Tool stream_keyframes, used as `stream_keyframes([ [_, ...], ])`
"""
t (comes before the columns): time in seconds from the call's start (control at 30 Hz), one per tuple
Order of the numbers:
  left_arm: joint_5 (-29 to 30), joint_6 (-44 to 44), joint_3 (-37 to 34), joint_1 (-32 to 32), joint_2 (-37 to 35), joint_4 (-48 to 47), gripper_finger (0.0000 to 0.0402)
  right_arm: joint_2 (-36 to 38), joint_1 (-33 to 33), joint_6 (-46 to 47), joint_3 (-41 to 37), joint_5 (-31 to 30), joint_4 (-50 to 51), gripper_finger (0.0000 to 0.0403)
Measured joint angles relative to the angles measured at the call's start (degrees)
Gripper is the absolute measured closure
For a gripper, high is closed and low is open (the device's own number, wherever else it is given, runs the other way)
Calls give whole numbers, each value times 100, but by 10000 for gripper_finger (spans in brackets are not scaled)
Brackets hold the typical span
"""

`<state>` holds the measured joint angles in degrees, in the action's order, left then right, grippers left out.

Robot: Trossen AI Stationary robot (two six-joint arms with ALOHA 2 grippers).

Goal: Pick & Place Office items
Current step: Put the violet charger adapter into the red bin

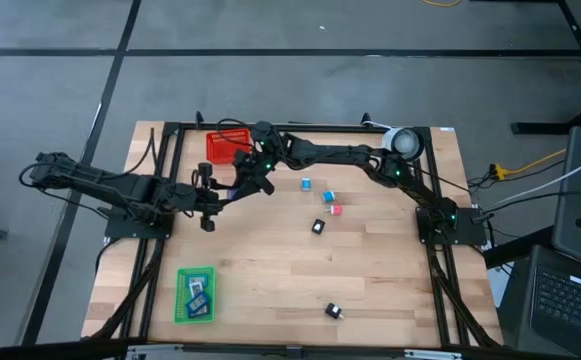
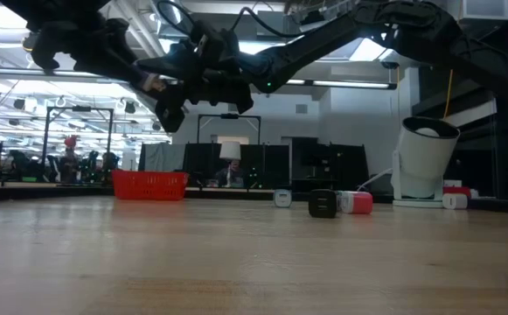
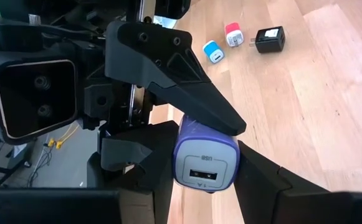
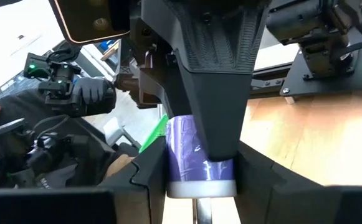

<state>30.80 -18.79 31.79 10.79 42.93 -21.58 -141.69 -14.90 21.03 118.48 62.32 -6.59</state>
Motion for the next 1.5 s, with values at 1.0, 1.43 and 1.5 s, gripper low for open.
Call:
stream_keyframes([
  [1.0, 1687, 602, 728, -1736, -235, -1939, 273, 4, -458, -49, 4, -744, -109, 137],
  [1.43, 195, -369, 728, -3603, 622, -366, 273, 4, -154, -161, 4, -741, -112, 138],
  [1.5, -80, -454, 728, -3853, 884, -169, 273, 4, -92, -184, 4, -741, -109, 138],
])
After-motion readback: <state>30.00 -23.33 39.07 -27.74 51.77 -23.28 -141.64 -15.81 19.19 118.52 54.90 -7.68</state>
